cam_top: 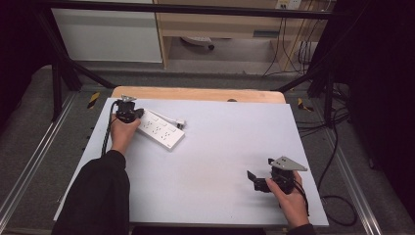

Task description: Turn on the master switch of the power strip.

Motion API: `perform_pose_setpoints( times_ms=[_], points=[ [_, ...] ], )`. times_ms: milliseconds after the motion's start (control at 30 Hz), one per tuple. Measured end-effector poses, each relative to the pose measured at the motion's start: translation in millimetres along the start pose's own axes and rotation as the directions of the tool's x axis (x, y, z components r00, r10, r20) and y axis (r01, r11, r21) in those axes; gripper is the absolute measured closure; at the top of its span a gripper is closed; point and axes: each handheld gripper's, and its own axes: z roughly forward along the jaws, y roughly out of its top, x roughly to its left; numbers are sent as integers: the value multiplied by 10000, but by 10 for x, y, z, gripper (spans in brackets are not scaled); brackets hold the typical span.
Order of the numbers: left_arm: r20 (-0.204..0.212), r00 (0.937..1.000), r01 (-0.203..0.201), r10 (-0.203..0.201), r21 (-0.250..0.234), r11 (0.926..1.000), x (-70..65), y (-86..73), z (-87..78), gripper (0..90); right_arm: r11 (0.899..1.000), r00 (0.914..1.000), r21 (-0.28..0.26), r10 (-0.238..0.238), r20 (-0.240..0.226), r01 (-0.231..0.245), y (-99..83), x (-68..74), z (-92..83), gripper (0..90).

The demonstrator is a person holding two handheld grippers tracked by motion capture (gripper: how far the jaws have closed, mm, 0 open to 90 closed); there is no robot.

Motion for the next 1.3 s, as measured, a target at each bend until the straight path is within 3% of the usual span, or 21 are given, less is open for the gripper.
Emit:
perform_pose_setpoints(
  times_ms=[800, 1033, 1300],
  points=[
    [-38, 9999, -138, 138, 21, 9999, -21, 8, 2, 900, 10000, 10000, -8, 9, -48, -9, 4, 0, 2, 41],
    [44, 10000, -88, 88, -123, 9999, -37, 16, -17, 900, 10000, 10000, -71, 26, -44, -26, 6, -5, -7, 41],
    [150, 9999, -47, 56, -604, 9982, -85, 32, -72, 900, 9999, 10000, -158, 35, -49, -36, 13, -5, -14, 41]
  ],
)
